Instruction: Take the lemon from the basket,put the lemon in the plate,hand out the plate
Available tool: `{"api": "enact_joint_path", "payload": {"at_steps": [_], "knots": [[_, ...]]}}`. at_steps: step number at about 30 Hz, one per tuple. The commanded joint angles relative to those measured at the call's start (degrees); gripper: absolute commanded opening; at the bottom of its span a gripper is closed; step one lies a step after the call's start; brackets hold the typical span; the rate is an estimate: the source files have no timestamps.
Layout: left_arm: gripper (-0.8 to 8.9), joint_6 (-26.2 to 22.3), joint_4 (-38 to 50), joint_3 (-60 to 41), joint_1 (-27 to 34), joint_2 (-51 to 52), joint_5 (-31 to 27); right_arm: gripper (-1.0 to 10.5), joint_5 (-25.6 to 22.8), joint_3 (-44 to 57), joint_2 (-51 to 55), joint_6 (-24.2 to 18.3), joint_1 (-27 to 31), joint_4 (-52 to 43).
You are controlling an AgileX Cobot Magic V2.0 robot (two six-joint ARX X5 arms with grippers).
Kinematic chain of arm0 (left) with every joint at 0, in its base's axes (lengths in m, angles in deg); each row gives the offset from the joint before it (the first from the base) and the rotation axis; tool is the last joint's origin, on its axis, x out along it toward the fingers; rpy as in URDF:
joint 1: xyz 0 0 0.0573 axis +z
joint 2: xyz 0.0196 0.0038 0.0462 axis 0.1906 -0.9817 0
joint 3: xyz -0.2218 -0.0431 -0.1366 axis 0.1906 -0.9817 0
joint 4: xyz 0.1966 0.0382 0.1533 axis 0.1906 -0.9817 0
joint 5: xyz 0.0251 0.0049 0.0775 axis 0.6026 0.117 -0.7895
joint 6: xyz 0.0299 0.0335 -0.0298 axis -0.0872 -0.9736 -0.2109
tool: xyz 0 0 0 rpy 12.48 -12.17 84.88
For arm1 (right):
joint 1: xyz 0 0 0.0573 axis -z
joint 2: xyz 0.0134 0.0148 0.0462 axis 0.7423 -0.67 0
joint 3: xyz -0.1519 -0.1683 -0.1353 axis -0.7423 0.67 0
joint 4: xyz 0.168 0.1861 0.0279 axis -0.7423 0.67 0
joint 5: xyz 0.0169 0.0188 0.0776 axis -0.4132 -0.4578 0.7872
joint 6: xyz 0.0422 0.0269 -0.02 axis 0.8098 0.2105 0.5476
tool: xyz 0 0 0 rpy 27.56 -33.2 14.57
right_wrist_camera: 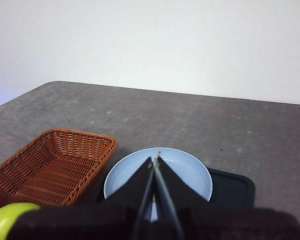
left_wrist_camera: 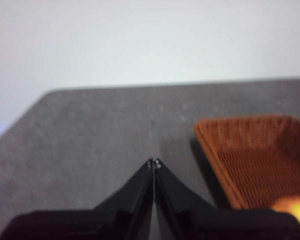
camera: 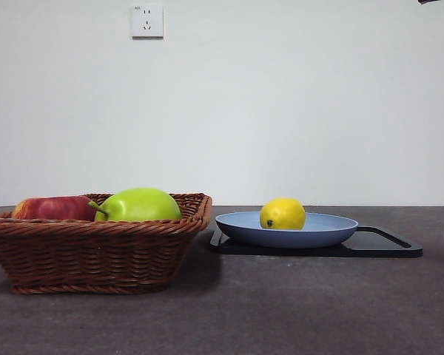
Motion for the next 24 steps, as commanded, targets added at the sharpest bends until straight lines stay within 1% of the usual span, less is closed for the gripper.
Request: {"api": "enact_joint_path", "payload": {"at_steps": [1, 7, 15, 24], "knots": [[0.08, -0.63, 0.98, -2.27, 1.01, 1.49, 1.03, 0.0, -0.22, -0.31, -0.09, 0.76, -0.39, -0.52], [0.08, -0.61, -0.66, -5.09, 1.75, 4.85, 0.96, 0.0, -0.2, -0.31, -0.09, 0.76, -0.39, -0.52], [0.08, -0.57, -1.38, -8.15, 1.75, 4.85, 0.66, 0.0, -0.2, -0.31, -0.09, 0.76, -0.39, -0.52], [0.08, -0.46, -0.76, -8.17, 1.68, 4.83, 0.74, 0.0, -0.22, -0.31, -0.09, 0.76, -0.39, -0.55]]}}
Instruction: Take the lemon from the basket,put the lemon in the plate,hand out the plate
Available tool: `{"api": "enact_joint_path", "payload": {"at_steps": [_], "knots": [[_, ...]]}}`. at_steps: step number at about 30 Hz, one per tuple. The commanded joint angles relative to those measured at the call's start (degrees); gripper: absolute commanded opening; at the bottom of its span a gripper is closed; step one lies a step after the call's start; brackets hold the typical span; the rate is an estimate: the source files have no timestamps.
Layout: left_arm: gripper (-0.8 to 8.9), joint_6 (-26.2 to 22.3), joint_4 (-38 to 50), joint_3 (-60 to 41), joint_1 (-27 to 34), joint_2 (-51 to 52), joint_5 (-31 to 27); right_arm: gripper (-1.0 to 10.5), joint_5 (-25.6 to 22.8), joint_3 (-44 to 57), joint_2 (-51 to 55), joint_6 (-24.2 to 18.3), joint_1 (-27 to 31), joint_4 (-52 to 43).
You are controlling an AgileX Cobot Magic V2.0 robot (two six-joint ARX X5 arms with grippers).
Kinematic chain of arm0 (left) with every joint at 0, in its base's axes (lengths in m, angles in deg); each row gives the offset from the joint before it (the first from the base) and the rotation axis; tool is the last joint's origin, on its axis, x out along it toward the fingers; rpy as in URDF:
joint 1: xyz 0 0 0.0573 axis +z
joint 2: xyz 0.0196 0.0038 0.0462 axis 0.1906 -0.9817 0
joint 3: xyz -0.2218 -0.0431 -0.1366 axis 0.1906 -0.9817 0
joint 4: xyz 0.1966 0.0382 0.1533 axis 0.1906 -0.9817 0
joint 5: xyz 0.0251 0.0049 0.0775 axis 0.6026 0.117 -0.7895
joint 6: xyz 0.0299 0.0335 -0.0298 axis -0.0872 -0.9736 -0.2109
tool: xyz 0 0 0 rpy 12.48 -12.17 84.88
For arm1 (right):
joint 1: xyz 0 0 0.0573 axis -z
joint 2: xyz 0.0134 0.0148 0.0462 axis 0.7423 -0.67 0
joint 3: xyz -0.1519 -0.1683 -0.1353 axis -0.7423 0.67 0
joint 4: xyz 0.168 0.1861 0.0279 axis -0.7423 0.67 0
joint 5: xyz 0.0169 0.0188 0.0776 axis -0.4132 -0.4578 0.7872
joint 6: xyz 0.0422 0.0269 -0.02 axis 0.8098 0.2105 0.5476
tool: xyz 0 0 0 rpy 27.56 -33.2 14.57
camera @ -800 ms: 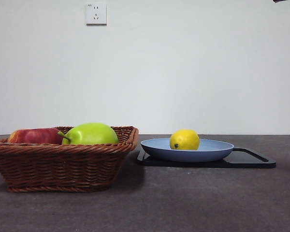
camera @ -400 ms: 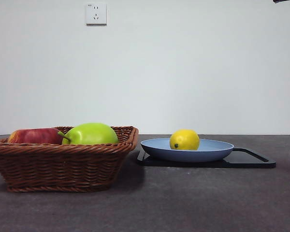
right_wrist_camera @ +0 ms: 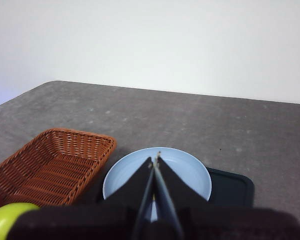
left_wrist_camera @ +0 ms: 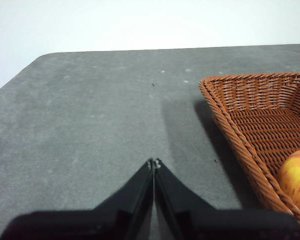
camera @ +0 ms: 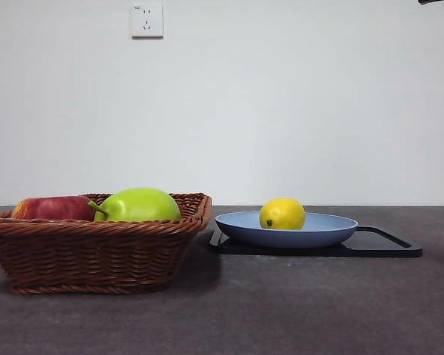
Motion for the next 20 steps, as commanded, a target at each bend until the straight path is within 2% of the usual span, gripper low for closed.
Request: {"api": "enact_joint_path", "payload": {"at_steps": [1, 17, 20], "knots": [[0.08, -0.44, 0.42, -0.63, 0.17, 0.2, 0.04, 0.0, -0.22, -0.31, -0.09, 0.74, -0.39, -0.52], [0.08, -0.44, 0.42, -0.63, 0.2, 0.2, 0.04, 0.0, -0.22, -0.31, -0.09, 0.74, -0.39, -0.52], [0.08, -0.44, 0.42, -0.63, 0.17, 0.2, 0.04, 0.0, -0.31, -0.31, -0.09, -0.55, -0.39, -0.42]]}}
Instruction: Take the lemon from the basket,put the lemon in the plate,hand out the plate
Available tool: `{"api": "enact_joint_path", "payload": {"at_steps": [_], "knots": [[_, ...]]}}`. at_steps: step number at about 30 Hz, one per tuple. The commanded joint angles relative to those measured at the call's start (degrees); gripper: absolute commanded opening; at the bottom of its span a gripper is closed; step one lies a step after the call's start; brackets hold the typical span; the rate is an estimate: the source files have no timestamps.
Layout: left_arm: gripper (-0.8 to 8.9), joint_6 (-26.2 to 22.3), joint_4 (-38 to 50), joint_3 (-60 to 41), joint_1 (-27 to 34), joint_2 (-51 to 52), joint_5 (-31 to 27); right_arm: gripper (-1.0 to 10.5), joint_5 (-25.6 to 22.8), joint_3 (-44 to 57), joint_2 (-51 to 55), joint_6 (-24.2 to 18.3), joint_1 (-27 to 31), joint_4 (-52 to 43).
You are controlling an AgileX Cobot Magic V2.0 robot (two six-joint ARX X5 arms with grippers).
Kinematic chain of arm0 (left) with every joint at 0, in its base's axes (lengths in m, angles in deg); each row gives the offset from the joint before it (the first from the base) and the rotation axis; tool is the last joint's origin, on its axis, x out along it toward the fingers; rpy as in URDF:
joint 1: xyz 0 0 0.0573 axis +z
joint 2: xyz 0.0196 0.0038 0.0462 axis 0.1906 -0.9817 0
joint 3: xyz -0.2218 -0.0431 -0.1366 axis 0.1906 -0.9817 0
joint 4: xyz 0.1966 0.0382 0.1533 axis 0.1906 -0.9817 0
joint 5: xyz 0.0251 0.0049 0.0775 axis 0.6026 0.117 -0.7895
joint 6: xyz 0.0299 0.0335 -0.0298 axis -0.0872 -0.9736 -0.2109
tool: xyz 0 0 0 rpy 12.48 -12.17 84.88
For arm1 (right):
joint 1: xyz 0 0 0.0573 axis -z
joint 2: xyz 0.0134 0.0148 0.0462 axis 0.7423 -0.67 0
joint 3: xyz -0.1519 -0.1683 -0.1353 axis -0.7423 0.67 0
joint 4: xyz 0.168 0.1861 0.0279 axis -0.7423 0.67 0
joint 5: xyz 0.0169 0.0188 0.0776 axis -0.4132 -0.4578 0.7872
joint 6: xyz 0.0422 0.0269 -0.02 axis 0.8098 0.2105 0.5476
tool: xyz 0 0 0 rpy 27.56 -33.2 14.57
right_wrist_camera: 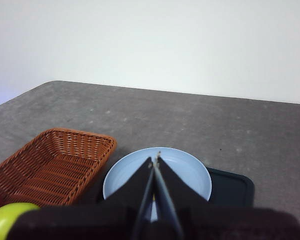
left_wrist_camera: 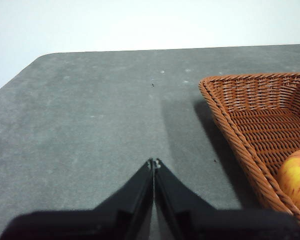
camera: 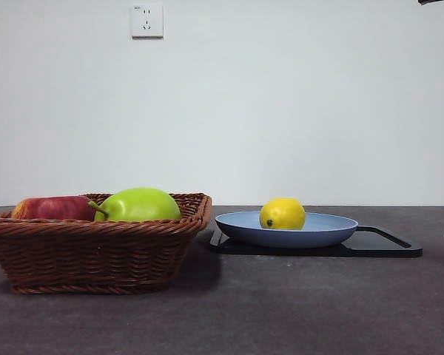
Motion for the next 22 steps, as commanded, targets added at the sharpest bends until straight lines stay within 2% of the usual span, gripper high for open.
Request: {"api": "enact_joint_path", "payload": {"at_steps": [1, 2, 5, 7, 10, 13, 15, 22], "knots": [[0.08, -0.44, 0.39, -0.63, 0.17, 0.2, 0.02, 0.0, -0.46, -0.31, -0.07, -2.45, -0.37, -0.66], [0.08, -0.44, 0.39, -0.63, 0.17, 0.2, 0.02, 0.0, -1.01, -0.28, 0.07, -5.2, -0.37, -0.44], [0.08, -0.44, 0.42, -0.63, 0.17, 0.2, 0.02, 0.0, -1.95, -0.11, 2.71, -5.88, 0.94, 4.72], [0.08, -0.44, 0.42, -0.63, 0.2, 0.2, 0.02, 0.0, -0.68, 1.11, 4.96, -5.84, 3.34, 6.69], [0.08, -0.44, 0.42, -0.63, 0.17, 0.2, 0.02, 0.0, 4.7, 5.97, 10.05, -5.81, 9.55, 5.49], [0.08, -0.44, 0.44, -0.63, 0.17, 0.2, 0.04, 0.0, 10.73, 12.48, 15.82, -4.68, 16.63, 3.74], [0.08, -0.44, 0.44, -0.63, 0.17, 0.2, 0.02, 0.0, 12.35, 16.5, 19.08, -3.69, 20.11, 2.99], [0.08, -0.44, 0.46, -0.63, 0.2, 0.2, 0.02, 0.0, 12.35, 26.53, 25.59, 0.44, 26.53, 1.97]]}}
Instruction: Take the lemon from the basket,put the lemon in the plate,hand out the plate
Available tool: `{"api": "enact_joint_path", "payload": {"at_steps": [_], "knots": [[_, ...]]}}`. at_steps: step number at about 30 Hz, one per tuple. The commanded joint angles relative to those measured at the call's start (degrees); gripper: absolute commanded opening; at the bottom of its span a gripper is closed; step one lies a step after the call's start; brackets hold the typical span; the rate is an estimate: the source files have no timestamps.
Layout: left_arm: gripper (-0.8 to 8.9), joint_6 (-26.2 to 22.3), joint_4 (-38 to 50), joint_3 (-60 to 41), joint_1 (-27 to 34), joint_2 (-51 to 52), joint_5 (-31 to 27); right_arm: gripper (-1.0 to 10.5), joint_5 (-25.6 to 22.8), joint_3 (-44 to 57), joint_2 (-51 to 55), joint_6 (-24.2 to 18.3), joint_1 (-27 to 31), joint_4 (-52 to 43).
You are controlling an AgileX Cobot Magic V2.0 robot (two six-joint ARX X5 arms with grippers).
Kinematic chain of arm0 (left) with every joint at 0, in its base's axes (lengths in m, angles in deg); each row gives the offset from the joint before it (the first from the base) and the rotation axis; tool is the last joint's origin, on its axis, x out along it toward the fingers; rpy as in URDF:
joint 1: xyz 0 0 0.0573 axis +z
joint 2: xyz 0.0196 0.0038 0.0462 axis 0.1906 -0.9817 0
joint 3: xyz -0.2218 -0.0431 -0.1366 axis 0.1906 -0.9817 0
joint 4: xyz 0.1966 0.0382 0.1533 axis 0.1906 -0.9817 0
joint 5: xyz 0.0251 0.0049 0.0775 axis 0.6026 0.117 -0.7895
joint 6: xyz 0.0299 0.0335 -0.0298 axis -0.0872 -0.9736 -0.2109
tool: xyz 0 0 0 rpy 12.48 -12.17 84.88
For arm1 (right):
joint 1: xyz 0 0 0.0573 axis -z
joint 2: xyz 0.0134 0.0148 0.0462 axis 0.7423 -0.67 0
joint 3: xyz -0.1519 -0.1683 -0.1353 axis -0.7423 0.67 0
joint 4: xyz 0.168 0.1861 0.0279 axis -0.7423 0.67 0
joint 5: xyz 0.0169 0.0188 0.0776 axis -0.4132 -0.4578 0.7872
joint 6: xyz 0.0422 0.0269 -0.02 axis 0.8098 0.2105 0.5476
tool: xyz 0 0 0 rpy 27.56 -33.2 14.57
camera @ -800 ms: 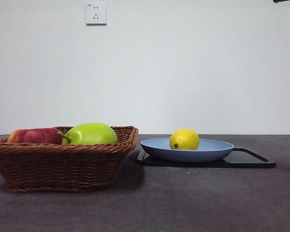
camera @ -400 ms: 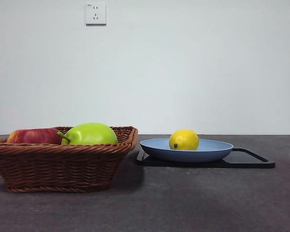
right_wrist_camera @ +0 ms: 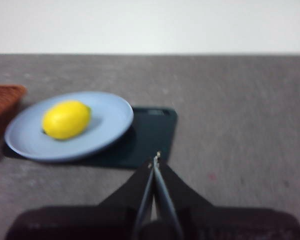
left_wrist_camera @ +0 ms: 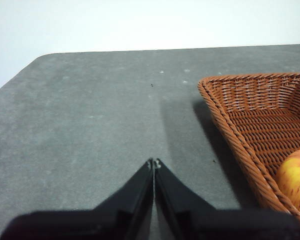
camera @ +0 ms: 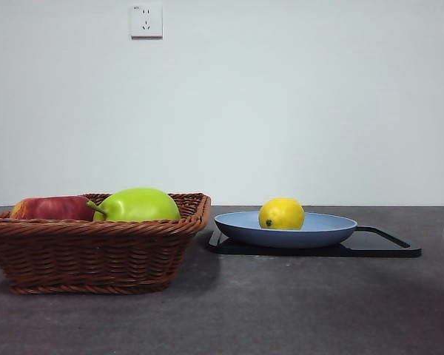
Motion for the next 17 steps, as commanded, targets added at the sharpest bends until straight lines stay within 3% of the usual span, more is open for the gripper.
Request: {"api": "enact_joint_path", "payload": {"at_steps": [1, 12, 17], "knots": [[0.08, -0.44, 0.44, -0.63, 0.17, 0.2, 0.02, 0.0, 0.11, 1.84, 1.11, 2.05, 1.03, -0.92], [0.08, -0.44, 0.55, -0.63, 0.17, 0.2, 0.02, 0.0, 0.04, 3.56, 1.77, 1.51, 1.18, 0.61], [0.08, -0.44, 0.55, -0.63, 0.17, 0.2, 0.02, 0.0, -0.26, 3.54, 1.7, 4.33, 1.16, 0.55]]}}
